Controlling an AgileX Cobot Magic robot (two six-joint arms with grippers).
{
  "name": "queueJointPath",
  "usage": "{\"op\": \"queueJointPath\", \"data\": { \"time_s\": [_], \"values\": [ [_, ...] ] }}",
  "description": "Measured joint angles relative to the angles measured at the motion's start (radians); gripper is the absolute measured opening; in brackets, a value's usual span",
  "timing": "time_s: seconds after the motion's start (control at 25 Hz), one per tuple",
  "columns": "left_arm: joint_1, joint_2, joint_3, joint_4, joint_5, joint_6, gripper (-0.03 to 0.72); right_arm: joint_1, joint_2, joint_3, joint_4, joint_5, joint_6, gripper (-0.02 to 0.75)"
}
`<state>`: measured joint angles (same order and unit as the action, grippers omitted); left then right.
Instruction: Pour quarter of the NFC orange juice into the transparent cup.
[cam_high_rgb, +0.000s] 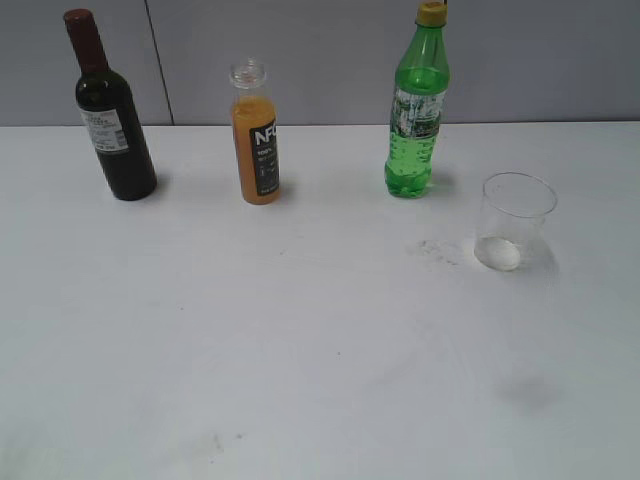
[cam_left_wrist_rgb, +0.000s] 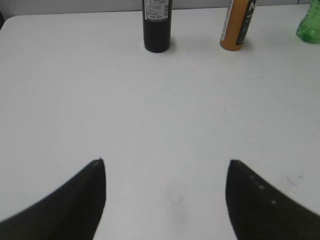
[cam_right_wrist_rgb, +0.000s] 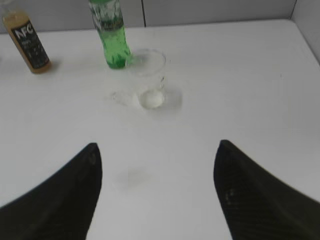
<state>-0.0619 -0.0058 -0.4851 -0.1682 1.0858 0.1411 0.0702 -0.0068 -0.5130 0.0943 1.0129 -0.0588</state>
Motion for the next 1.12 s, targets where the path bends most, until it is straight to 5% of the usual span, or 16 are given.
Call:
{"op": "queueJointPath", "data": {
  "time_s": [0.36,0.68,1.12],
  "values": [
    [0.0,0.0,0.0,0.0,0.0,0.0,0.569,0.0,0.045,-0.004,0.011,-0.29,-0.005,0.538],
    [0.0,0.0,0.0,0.0,0.0,0.0,0.569,0.0,0.174,0.135,0.225,-0.597,-0.152,0.538],
    [0.0,0.0,0.0,0.0,0.0,0.0,0.569,0.0,0.528,0.221,0.331,-0.927,-0.414,0.538]
  ]
}}
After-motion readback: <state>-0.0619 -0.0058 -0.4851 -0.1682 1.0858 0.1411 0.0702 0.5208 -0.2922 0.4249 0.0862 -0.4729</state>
